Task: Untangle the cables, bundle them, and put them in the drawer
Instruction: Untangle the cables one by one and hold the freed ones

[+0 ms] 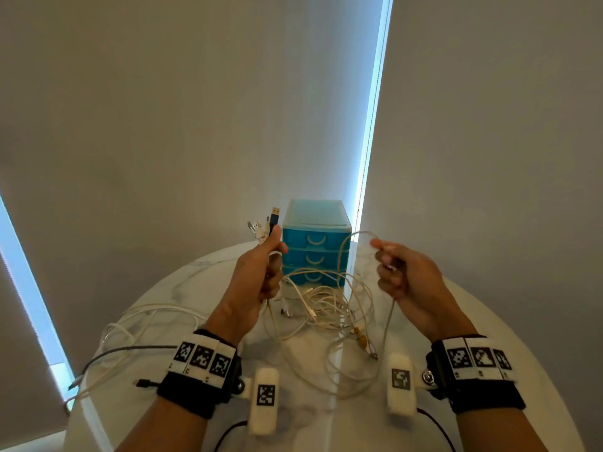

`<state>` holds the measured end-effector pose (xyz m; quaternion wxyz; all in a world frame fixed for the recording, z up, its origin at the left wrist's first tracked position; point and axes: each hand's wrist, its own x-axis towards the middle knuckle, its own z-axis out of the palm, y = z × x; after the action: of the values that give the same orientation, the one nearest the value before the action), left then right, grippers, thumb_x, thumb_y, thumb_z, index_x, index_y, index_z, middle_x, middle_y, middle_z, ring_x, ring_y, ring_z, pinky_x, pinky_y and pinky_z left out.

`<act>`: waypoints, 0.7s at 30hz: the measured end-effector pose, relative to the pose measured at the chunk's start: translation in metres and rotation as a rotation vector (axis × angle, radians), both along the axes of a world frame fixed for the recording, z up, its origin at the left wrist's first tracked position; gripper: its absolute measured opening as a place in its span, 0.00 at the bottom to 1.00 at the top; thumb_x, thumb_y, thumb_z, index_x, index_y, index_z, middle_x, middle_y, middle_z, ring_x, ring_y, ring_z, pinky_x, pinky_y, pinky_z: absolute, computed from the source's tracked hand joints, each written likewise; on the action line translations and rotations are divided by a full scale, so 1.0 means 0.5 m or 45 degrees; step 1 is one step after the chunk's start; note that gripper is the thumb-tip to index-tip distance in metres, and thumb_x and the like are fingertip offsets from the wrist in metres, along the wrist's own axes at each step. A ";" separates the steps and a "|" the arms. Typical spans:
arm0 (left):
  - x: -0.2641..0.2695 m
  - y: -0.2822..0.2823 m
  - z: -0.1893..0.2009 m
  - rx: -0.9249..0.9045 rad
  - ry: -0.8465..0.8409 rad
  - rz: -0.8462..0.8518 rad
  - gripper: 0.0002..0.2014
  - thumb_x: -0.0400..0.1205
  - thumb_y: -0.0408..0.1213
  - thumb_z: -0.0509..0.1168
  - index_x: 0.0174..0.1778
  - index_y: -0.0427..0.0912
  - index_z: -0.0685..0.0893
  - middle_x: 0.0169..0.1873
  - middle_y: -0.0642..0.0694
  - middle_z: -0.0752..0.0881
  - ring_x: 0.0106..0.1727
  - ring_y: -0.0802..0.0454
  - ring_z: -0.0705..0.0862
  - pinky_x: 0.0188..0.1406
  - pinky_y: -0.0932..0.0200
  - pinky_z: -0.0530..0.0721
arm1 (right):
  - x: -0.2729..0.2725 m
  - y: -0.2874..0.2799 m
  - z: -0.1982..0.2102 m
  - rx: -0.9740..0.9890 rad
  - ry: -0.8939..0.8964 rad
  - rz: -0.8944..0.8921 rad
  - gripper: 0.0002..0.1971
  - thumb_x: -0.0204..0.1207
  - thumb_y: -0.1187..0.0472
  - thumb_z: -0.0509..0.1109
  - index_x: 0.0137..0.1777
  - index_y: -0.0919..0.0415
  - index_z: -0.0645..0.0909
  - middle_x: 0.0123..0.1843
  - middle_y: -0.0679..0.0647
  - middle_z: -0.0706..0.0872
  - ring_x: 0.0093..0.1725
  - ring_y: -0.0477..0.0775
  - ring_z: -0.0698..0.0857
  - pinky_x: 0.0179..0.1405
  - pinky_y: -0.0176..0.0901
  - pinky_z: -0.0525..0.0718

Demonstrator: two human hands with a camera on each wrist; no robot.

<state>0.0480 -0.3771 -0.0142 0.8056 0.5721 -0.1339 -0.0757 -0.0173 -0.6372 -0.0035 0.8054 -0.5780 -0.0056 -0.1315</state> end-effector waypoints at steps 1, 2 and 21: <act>-0.006 0.006 0.016 -0.022 -0.029 0.040 0.19 0.89 0.61 0.67 0.42 0.49 0.81 0.26 0.52 0.64 0.23 0.56 0.59 0.17 0.62 0.59 | -0.006 0.002 0.021 0.131 -0.126 -0.005 0.15 0.91 0.62 0.62 0.71 0.67 0.82 0.38 0.48 0.76 0.26 0.43 0.66 0.20 0.35 0.62; -0.014 0.016 0.034 -0.050 -0.064 0.093 0.19 0.88 0.60 0.69 0.38 0.51 0.79 0.26 0.52 0.65 0.22 0.56 0.59 0.17 0.62 0.60 | -0.013 0.005 0.044 0.227 -0.244 -0.017 0.14 0.92 0.61 0.63 0.71 0.64 0.82 0.39 0.48 0.77 0.27 0.43 0.66 0.20 0.35 0.63; -0.110 0.143 0.241 0.074 -0.523 0.628 0.25 0.89 0.50 0.71 0.24 0.55 0.78 0.22 0.60 0.74 0.29 0.57 0.70 0.36 0.56 0.69 | 0.172 0.383 0.237 -1.785 -0.368 0.434 0.14 0.91 0.56 0.70 0.72 0.51 0.90 0.71 0.52 0.92 0.69 0.46 0.87 0.77 0.50 0.80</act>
<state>-0.0072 -0.3057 0.1062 0.7391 0.6135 -0.1487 0.2350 0.0689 -0.4456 0.1148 0.2472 -0.9252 -0.2843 -0.0448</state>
